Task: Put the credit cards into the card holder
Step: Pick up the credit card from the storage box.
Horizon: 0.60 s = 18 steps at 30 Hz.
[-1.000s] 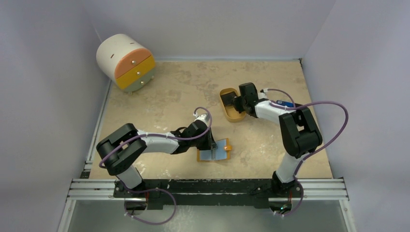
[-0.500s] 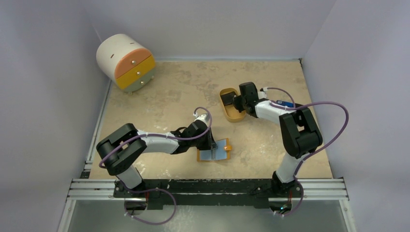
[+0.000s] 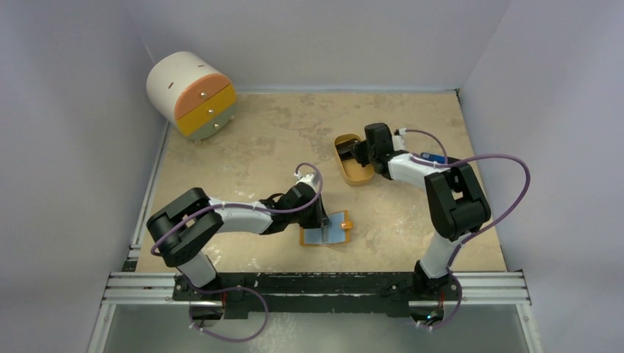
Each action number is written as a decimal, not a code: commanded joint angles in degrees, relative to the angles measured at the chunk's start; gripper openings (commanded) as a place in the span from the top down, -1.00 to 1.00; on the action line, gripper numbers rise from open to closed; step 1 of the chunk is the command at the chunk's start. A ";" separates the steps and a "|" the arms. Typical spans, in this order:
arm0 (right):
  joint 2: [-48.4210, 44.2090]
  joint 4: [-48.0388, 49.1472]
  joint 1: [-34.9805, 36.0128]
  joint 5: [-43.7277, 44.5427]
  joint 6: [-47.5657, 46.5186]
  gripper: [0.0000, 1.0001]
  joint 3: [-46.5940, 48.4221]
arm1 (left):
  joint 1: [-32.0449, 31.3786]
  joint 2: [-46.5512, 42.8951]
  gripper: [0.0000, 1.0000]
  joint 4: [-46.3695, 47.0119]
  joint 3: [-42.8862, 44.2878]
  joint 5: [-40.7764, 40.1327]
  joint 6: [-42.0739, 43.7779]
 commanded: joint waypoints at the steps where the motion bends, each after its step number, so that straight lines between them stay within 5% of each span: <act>1: -0.06 2.96 -0.31 0.24 -0.99 0.57 -0.08 | -0.56 0.85 0.61 -0.79 1.33 -0.48 0.28; 9: -1.45 4.02 -0.25 1.51 -1.22 0.99 -1.66 | -0.54 0.66 0.60 -0.68 1.07 -0.61 0.18; 18: -6.79 2.20 -0.22 1.74 -3.95 1.00 -3.62 | -0.56 0.42 0.61 -0.55 0.97 -0.74 -0.06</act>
